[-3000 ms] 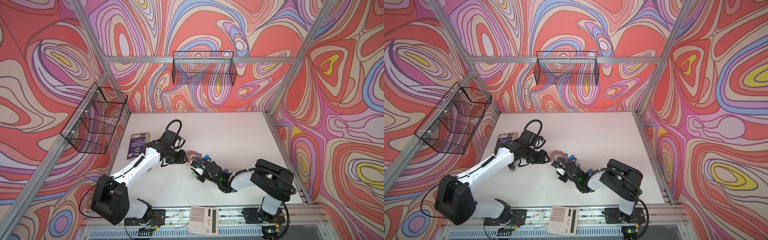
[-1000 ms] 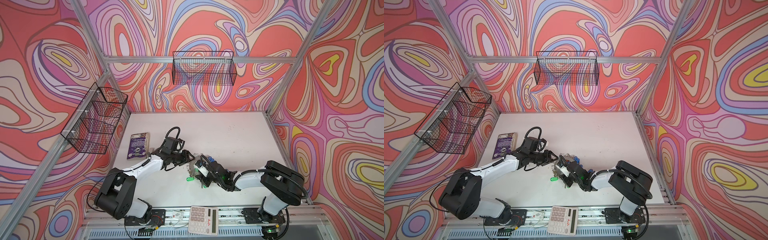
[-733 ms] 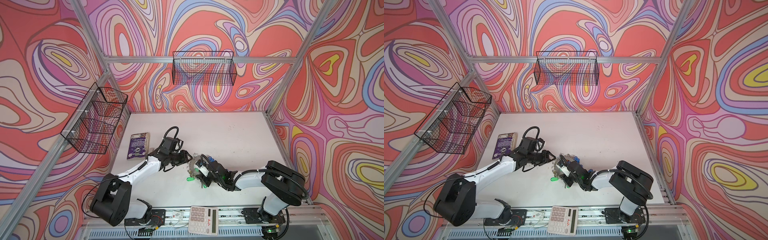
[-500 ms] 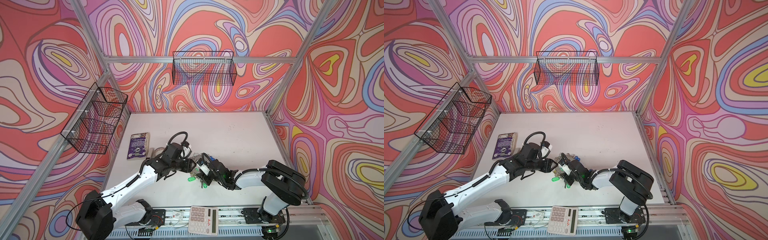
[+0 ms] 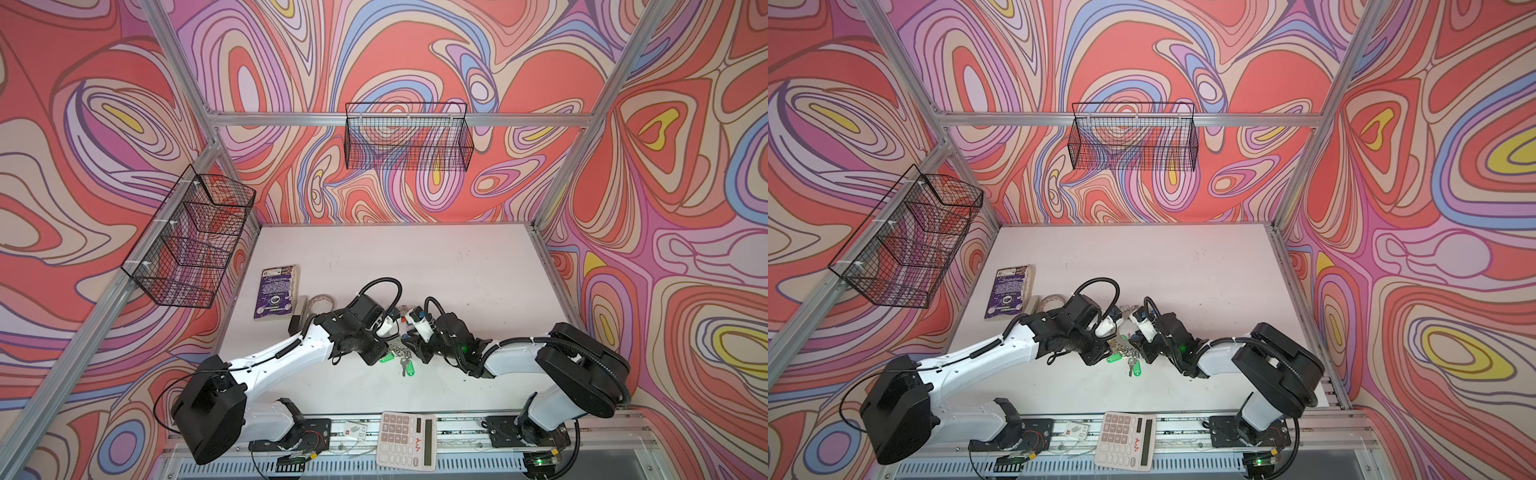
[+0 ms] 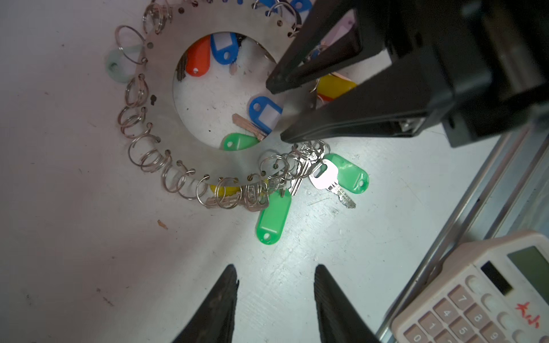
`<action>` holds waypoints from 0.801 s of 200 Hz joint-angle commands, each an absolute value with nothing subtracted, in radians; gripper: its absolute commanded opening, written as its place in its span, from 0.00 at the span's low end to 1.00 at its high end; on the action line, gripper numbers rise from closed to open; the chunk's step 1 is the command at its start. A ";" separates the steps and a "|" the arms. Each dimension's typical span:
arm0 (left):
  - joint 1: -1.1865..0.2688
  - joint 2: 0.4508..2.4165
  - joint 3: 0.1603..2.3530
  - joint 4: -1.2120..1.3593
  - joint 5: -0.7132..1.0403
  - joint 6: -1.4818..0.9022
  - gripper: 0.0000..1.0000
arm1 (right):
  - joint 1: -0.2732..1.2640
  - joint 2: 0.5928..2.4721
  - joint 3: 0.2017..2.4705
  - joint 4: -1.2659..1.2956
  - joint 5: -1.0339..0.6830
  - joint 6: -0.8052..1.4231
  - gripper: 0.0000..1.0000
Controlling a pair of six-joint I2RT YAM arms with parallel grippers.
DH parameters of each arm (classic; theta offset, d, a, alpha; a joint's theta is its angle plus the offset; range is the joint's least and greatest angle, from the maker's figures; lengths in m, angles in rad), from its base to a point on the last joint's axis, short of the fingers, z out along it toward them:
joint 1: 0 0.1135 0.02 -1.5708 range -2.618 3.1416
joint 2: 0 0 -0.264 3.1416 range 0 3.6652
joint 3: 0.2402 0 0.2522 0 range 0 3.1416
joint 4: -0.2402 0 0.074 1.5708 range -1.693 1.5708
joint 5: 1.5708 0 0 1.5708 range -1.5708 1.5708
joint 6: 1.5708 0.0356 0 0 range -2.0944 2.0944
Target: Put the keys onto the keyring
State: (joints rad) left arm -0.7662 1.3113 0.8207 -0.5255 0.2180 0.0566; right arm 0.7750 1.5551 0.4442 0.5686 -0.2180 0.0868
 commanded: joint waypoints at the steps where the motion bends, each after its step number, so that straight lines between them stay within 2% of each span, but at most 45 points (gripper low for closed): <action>1: -0.773 1.338 0.842 -0.482 0.239 0.134 0.45 | 0.735 1.492 0.407 0.666 -0.268 0.141 0.36; 47: -0.782 1.456 0.887 -0.499 0.220 0.165 0.44 | 0.689 1.334 0.379 0.617 -0.244 0.198 0.38; 62: -0.785 1.482 0.893 -0.488 0.206 0.161 0.43 | 0.690 1.262 0.355 0.608 -0.206 0.205 0.42; 104: -0.798 1.549 0.921 -0.472 0.141 0.160 0.40 | 0.687 1.058 0.262 0.600 -0.058 0.251 0.70; 116: -0.799 1.570 0.930 -0.467 0.122 0.156 0.40 | 0.687 1.001 0.235 0.607 -0.031 0.265 0.84; 132: -0.802 1.594 0.943 -0.468 0.103 0.149 0.38 | 0.687 0.929 0.217 0.588 -0.006 0.285 0.97; 160: -0.817 1.615 0.954 -0.459 0.075 0.146 0.36 | 0.686 0.837 0.208 0.526 0.066 0.358 0.98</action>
State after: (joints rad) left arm -0.8005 1.5940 0.9249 -0.4690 0.1211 0.1375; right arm 0.6884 0.9016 0.2188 0.5789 -0.0334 0.2749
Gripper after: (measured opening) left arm 0.374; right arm 0.982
